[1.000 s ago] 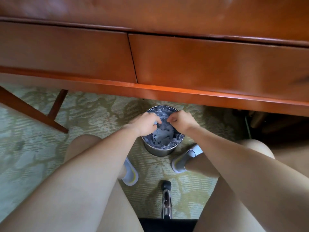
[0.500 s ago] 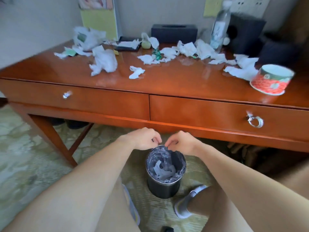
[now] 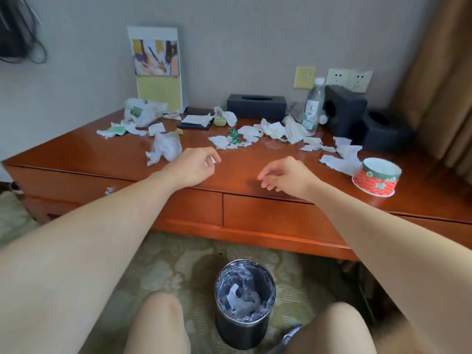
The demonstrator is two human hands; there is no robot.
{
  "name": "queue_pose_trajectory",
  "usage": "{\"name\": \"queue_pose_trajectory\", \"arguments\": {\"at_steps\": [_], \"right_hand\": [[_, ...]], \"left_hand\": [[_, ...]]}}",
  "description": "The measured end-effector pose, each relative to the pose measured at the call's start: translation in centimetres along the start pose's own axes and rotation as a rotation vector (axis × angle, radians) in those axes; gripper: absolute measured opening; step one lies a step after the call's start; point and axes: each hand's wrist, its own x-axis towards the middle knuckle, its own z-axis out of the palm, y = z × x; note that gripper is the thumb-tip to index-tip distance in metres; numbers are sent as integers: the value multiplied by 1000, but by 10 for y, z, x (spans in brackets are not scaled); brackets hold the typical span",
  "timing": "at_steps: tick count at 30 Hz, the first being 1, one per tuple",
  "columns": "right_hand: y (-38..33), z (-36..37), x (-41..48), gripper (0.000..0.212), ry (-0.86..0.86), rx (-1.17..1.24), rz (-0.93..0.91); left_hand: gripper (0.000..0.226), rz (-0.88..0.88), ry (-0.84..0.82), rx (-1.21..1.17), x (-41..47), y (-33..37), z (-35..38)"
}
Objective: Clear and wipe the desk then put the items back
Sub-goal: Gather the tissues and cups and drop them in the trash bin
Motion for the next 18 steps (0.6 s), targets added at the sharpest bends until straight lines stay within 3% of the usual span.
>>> {"name": "queue_pose_trajectory", "arguments": {"at_steps": [4,8,13,18], "right_hand": [[4,-9,40,19,74,-87,76],[-5,-4,95,43,40,-202,107],[-13,17,164,56,-18,-280,79],[-15,39,207,55,-9,-302,46]], "left_hand": [[41,10,-118,193,28,-12,0],[44,1,-235,264,60,-38,1],[29,12,-154,247,86,-63,1],[23,5,-48,219,102,-77,5]]}}
